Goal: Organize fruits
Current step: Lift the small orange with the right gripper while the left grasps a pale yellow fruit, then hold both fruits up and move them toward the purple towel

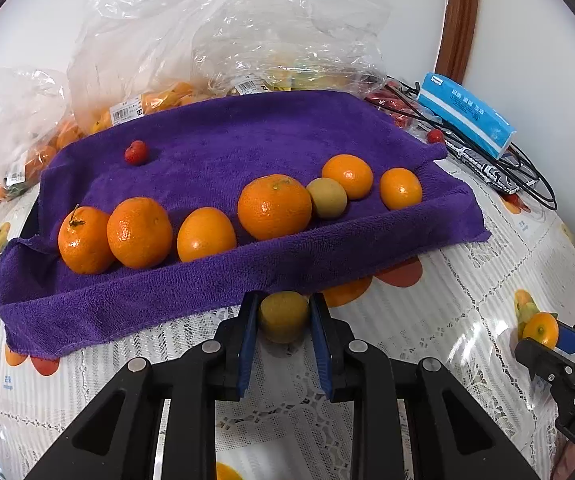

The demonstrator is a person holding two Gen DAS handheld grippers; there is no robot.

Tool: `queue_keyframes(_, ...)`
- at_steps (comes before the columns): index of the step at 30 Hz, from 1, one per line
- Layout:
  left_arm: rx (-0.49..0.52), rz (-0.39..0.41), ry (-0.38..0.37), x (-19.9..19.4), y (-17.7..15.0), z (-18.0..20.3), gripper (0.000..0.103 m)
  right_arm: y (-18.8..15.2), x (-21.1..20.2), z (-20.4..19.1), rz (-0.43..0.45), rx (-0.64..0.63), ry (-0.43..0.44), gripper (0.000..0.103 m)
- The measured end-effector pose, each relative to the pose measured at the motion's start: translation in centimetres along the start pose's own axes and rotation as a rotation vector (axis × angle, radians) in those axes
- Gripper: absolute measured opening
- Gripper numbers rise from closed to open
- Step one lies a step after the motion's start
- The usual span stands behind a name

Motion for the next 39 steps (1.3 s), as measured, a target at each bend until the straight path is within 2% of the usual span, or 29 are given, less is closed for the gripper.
queue_keyframes(5,0.007,0.000,0.009,0.0,0.0,0.0,0.025,0.0,0.1,-0.1,-0.003,-0.007,-0.008,0.036)
queue_keyframes(15,-0.019,0.003,-0.020,0.0,0.0,-0.1,0.025,-0.1,0.1,-0.1,-0.003,-0.001,-0.002,0.036)
queue_keyframes(26,-0.025,0.005,-0.023,0.0,0.0,-0.2,0.025,-0.2,0.3,-0.6,-0.009,-0.044,-0.055,0.037)
queue_keyframes(39,-0.035,0.040,-0.129,-0.8,-0.2,0.6,0.024,-0.2,0.1,-0.5,0.002,-0.030,-0.023,0.036)
Point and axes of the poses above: each gripper's, at about its wrist camera, not at the fingertips, and x roughly the way its jaws point, z to its right, y to its top, the point moved 5 cm from there along x, roughly the way its jaws point, and after that the axes turned 2 degrees about x, right-handed, at the moved point
